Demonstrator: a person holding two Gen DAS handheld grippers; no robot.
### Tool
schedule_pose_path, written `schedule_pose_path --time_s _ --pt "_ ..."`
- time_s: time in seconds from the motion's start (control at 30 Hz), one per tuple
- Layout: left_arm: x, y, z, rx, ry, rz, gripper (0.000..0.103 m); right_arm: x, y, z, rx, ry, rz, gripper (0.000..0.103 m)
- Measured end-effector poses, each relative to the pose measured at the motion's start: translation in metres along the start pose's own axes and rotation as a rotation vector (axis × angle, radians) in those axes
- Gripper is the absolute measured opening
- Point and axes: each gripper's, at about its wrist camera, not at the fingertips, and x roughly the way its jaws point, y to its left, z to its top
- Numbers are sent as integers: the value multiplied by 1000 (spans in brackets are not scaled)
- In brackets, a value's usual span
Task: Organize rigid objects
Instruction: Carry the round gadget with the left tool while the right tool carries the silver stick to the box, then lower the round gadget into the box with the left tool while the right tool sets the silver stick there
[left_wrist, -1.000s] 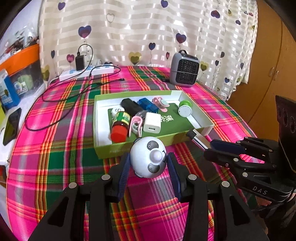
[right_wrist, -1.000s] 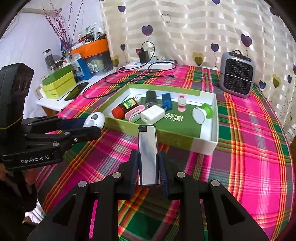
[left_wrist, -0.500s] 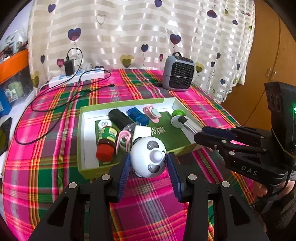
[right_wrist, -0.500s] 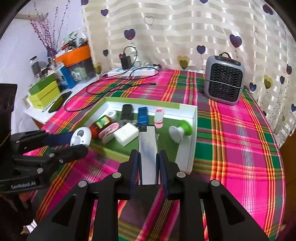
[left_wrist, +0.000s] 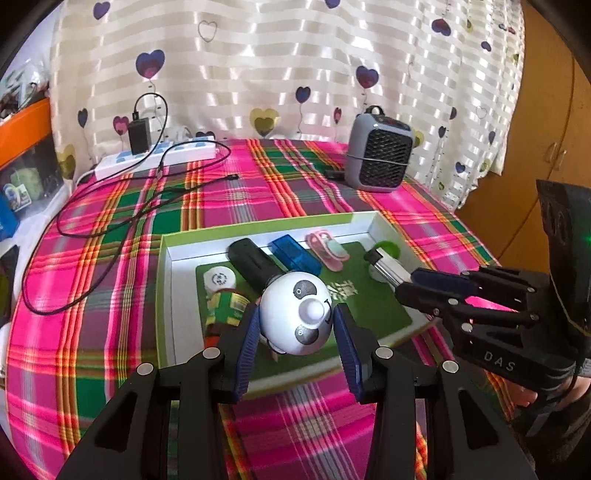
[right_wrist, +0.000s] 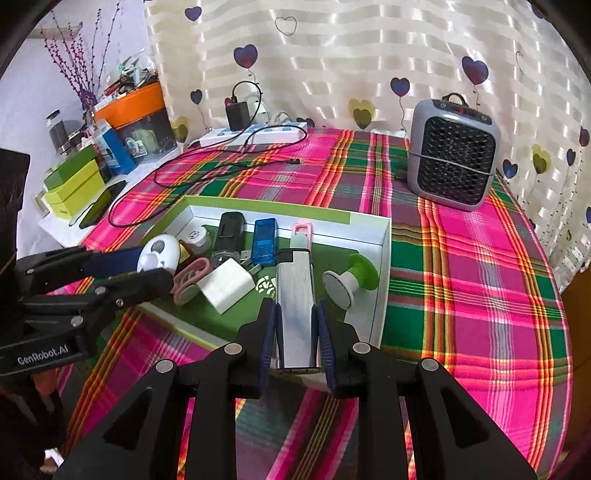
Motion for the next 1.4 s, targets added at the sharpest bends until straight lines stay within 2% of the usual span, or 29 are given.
schedule_pose_path --time_s 0.67,1.4 --pt "36 14 3 -23 78 35 40 31 2 2 -39 66 -24 24" --pt "38 16 4 -27 78 39 40 35 4 2 -50 67 -32 24"
